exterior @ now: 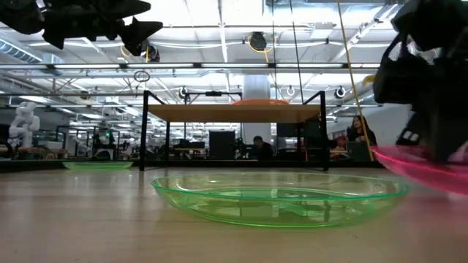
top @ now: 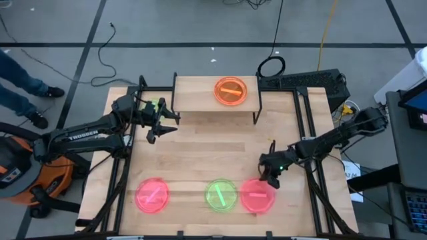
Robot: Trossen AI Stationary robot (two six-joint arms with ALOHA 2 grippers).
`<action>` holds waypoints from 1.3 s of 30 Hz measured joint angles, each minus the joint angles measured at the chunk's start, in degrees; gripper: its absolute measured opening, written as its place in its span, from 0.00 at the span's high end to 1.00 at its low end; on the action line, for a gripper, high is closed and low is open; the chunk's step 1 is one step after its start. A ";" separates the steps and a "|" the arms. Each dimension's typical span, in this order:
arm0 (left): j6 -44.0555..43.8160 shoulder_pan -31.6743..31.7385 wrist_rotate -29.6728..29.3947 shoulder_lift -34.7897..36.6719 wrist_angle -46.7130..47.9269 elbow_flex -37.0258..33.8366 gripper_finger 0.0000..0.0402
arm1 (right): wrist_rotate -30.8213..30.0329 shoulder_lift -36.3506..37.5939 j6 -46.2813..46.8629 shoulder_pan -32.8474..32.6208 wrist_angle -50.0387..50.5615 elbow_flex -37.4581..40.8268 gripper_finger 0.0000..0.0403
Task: Place and stack plates onto a shelf
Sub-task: Put the pink plate on the shelf
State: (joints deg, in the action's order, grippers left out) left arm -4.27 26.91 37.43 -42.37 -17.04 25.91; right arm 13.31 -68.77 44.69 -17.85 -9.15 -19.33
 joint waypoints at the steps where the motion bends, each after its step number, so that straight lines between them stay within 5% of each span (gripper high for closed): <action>1: -0.03 -0.11 0.00 -0.02 0.00 0.00 0.40 | 0.13 0.05 0.02 0.79 -0.95 -0.04 1.00; 8: -0.15 -1.10 0.00 -0.01 0.00 0.00 0.40 | 4.75 3.55 -1.86 5.03 -3.15 -0.07 1.00; 21: -0.39 -1.22 0.00 -0.02 -1.04 0.00 0.40 | 4.43 12.87 -9.41 17.63 -11.74 -3.01 1.00; 34: -1.94 2.12 0.03 3.15 -0.28 2.59 0.40 | 0.24 0.76 -26.37 34.01 -3.28 -28.71 1.00; 39: 2.05 6.85 -0.04 5.95 7.76 6.37 0.40 | 0.29 -6.81 -28.48 41.71 0.92 -38.02 1.00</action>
State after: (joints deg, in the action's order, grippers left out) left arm -2.23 33.76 37.39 -36.42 -9.28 32.28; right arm 13.60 -75.58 16.21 23.86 -8.23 -57.35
